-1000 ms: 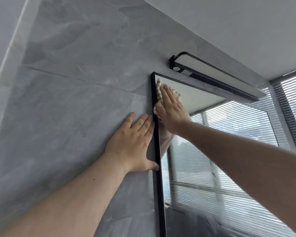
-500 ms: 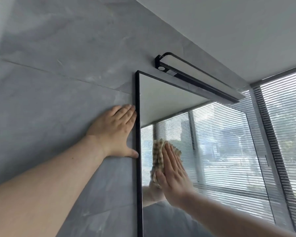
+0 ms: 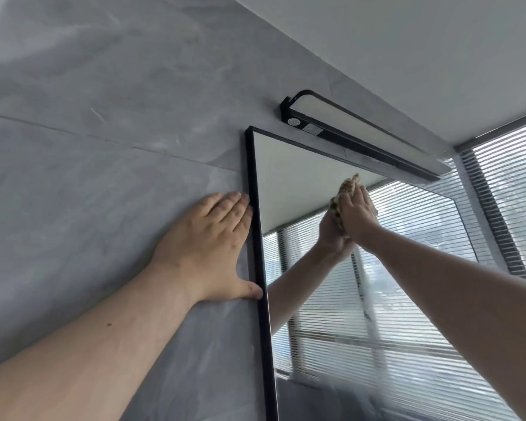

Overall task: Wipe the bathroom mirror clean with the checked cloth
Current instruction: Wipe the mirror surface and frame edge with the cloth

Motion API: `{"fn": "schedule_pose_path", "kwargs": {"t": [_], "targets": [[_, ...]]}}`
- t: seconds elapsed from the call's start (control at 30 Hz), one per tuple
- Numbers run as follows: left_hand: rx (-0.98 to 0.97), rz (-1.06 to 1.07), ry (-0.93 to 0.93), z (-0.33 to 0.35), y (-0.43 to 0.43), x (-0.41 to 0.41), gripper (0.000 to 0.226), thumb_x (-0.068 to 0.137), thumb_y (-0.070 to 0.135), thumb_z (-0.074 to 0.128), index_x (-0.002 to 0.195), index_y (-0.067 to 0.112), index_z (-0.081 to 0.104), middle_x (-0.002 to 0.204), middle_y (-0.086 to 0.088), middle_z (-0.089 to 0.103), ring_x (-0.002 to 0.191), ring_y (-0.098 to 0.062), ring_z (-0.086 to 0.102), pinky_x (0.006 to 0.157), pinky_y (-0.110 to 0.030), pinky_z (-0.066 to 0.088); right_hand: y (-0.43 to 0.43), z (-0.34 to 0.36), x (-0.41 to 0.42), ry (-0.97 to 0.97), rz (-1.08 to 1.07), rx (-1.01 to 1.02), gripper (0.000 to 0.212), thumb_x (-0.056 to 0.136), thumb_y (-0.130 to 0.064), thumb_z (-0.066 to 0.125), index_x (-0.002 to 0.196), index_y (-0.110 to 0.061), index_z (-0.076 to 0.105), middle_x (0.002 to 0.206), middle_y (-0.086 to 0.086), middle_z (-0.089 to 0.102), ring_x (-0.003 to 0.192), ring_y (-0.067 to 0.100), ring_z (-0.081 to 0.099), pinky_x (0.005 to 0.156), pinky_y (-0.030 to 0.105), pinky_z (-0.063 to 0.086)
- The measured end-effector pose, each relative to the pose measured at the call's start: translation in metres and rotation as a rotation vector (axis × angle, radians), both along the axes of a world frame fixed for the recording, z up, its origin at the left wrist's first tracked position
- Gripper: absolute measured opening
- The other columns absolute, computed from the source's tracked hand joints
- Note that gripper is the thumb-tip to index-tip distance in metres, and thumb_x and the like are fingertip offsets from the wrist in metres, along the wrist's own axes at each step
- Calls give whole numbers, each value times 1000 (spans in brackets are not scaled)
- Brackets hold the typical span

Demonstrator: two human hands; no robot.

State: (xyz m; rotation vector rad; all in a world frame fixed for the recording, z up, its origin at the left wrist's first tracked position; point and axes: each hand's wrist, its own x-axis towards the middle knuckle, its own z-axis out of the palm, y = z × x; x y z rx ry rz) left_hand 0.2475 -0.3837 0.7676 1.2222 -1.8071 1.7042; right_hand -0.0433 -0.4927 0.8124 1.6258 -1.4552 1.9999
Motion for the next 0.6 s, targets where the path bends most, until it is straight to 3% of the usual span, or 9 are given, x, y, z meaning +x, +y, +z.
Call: {"fn": "schedule_pose_path", "kwargs": {"t": [0.1,0.17,0.23,0.33,0.43,0.53,0.6], "targets": [[-1,0,2,0,0,0,131,67,99,19,156,7,-11,166,-8,-14,153,-21,-15,123,-41,-10,-2,0,1,-13,13,-29,59,106,-41,24,160,-18,11,167,2,6,153,17,2,125,37,2],[-6,7,-6,0,-1,0,131,68,99,19,156,7,-11,166,-8,-13,153,-21,-14,123,-42,-10,4,-12,11,85,-16,-51,59,106,-40,23,160,-22,7,167,0,4,153,15,0,125,40,1],[5,12,-5,1,-1,0,131,68,98,20,156,7,-10,166,-9,-13,153,-22,-14,123,-42,-10,17,-33,29,256,-33,-68,58,106,-40,20,159,-26,0,167,-4,-3,152,9,-9,125,41,-4],[23,15,15,0,3,-2,130,69,97,19,156,6,-12,166,-10,-15,153,-23,-16,123,-43,-11,42,-81,62,591,-27,-141,63,102,-46,13,157,-25,-10,164,-6,-16,146,2,-25,119,26,-19],[70,63,22,-3,10,-2,130,69,97,18,156,5,-9,166,-12,-12,153,-25,-14,123,-43,-11,63,-124,88,828,-1,-184,68,98,-52,12,155,-21,-8,164,0,-15,149,5,-20,122,28,-12],[90,41,1,7,21,-8,129,67,96,35,156,5,16,165,-14,13,152,-27,11,123,-39,6,68,-142,92,823,-1,-179,69,98,-51,16,156,-19,-3,165,2,-10,150,6,-17,124,30,-7],[89,-2,-23,20,27,-11,114,66,91,50,144,9,41,154,-8,37,140,-24,34,117,-35,20,68,-142,90,844,1,-175,68,98,-50,17,155,-20,-4,165,0,-11,149,4,-19,122,27,-10]]}}
